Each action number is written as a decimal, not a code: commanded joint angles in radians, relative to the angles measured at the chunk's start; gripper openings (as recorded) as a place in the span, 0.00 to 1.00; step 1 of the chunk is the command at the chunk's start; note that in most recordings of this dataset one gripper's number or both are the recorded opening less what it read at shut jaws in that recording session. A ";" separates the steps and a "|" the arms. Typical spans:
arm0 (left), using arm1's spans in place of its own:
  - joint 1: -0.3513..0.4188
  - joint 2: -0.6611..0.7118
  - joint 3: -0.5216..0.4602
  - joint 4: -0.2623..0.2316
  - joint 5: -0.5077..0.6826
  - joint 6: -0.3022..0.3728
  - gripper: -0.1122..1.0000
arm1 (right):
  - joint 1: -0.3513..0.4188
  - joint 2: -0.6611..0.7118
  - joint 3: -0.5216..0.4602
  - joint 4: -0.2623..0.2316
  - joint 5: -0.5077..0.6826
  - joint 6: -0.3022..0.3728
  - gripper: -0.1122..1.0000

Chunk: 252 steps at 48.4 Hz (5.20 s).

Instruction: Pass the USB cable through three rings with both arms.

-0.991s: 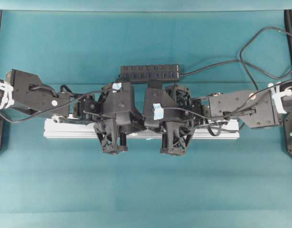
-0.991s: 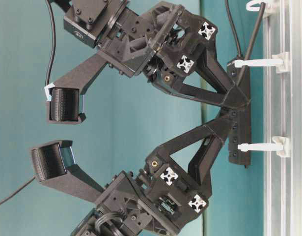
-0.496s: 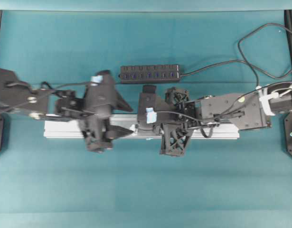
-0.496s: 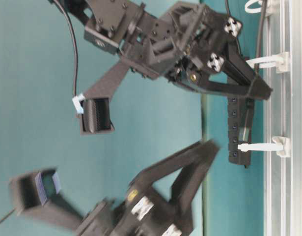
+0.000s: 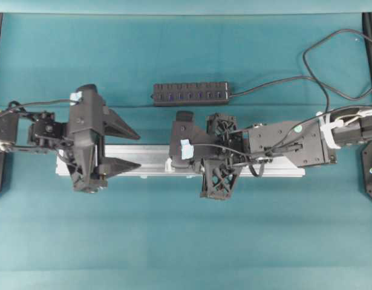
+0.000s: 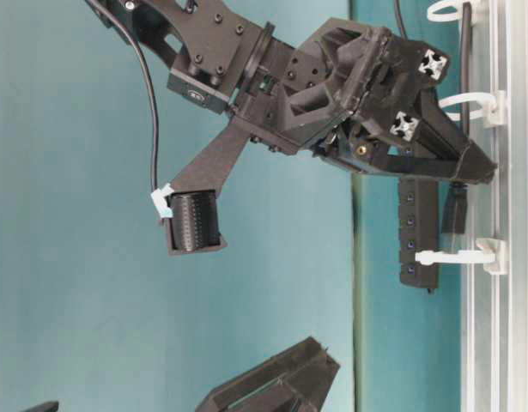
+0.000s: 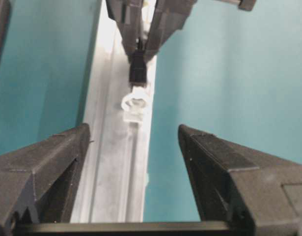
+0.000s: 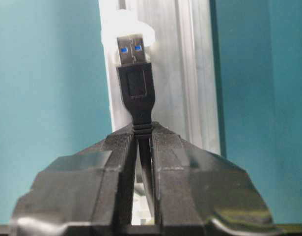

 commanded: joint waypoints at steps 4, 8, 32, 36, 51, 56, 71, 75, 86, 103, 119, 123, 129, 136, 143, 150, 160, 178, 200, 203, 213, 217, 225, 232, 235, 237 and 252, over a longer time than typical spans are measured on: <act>0.000 -0.009 -0.011 0.000 0.000 0.000 0.80 | 0.015 -0.005 -0.002 -0.002 0.006 -0.008 0.03; 0.000 -0.008 -0.014 0.002 0.005 0.000 0.80 | 0.018 -0.002 -0.002 0.000 0.008 -0.008 0.03; 0.000 -0.005 -0.014 0.000 0.006 0.000 0.80 | 0.014 0.035 -0.058 0.000 -0.029 -0.009 0.03; 0.002 -0.005 -0.012 0.000 0.006 0.000 0.80 | 0.014 0.041 -0.067 0.000 -0.034 -0.009 0.03; 0.000 0.000 -0.005 0.002 0.006 0.000 0.80 | 0.014 0.051 -0.087 0.000 -0.069 -0.005 0.03; 0.002 0.012 -0.006 0.000 0.006 0.000 0.80 | 0.014 0.052 -0.091 0.002 -0.075 -0.002 0.03; -0.002 0.156 -0.009 0.002 -0.043 0.011 0.80 | 0.009 0.052 -0.091 0.005 -0.078 0.008 0.03; -0.002 0.192 -0.002 0.000 -0.086 0.012 0.80 | 0.008 0.051 -0.091 0.006 -0.080 0.009 0.03; 0.000 0.221 0.020 0.000 -0.224 0.020 0.80 | 0.008 0.046 -0.084 0.006 -0.094 0.025 0.03; -0.018 0.325 -0.005 0.000 -0.333 0.017 0.80 | 0.008 0.044 -0.081 0.008 -0.106 0.026 0.03; -0.018 0.379 -0.060 0.000 -0.341 0.015 0.74 | 0.008 0.044 -0.081 0.008 -0.106 0.026 0.03; -0.018 0.379 -0.060 0.000 -0.344 0.015 0.67 | 0.008 0.044 -0.081 0.008 -0.107 0.026 0.03; -0.018 0.380 -0.063 0.000 -0.344 0.015 0.55 | 0.008 0.044 -0.081 0.008 -0.106 0.026 0.03; -0.018 0.382 -0.064 0.000 -0.341 0.020 0.38 | 0.008 0.044 -0.081 0.008 -0.109 0.026 0.03; -0.020 0.382 -0.063 0.002 -0.341 0.020 0.32 | 0.008 0.044 -0.081 0.008 -0.109 0.026 0.03; -0.020 0.380 -0.063 0.000 -0.339 0.020 0.32 | 0.008 0.044 -0.081 0.008 -0.106 0.026 0.03; -0.020 0.370 -0.057 0.000 -0.331 0.014 0.32 | 0.008 0.044 -0.080 0.008 -0.092 0.026 0.03; -0.028 0.364 -0.057 0.002 -0.279 0.006 0.32 | 0.008 0.044 -0.080 0.008 -0.097 0.026 0.20; -0.048 0.285 -0.023 0.002 -0.176 0.000 0.32 | -0.006 -0.041 -0.049 -0.018 0.002 0.014 0.85; -0.049 0.265 -0.014 0.000 -0.164 -0.002 0.32 | -0.008 -0.061 -0.037 -0.018 0.009 0.014 0.85; -0.048 0.193 0.005 0.002 -0.123 -0.008 0.32 | -0.018 -0.132 0.006 -0.018 0.014 0.025 0.85; -0.049 0.167 0.012 0.000 -0.098 -0.008 0.32 | -0.034 -0.167 0.028 -0.018 0.014 0.034 0.85; -0.051 0.110 0.031 0.000 -0.038 -0.011 0.32 | -0.078 -0.265 0.083 -0.018 0.014 0.038 0.85; -0.051 0.049 0.043 0.002 -0.014 -0.009 0.32 | -0.101 -0.330 0.137 -0.017 0.009 0.040 0.84; -0.051 0.026 0.044 0.002 -0.014 -0.009 0.32 | -0.104 -0.351 0.160 -0.018 0.009 0.041 0.84; -0.051 0.008 0.044 0.000 -0.014 -0.011 0.32 | -0.104 -0.357 0.173 -0.018 0.006 0.043 0.84; -0.049 -0.061 0.048 0.000 -0.008 -0.023 0.32 | -0.112 -0.387 0.215 -0.018 -0.017 0.066 0.84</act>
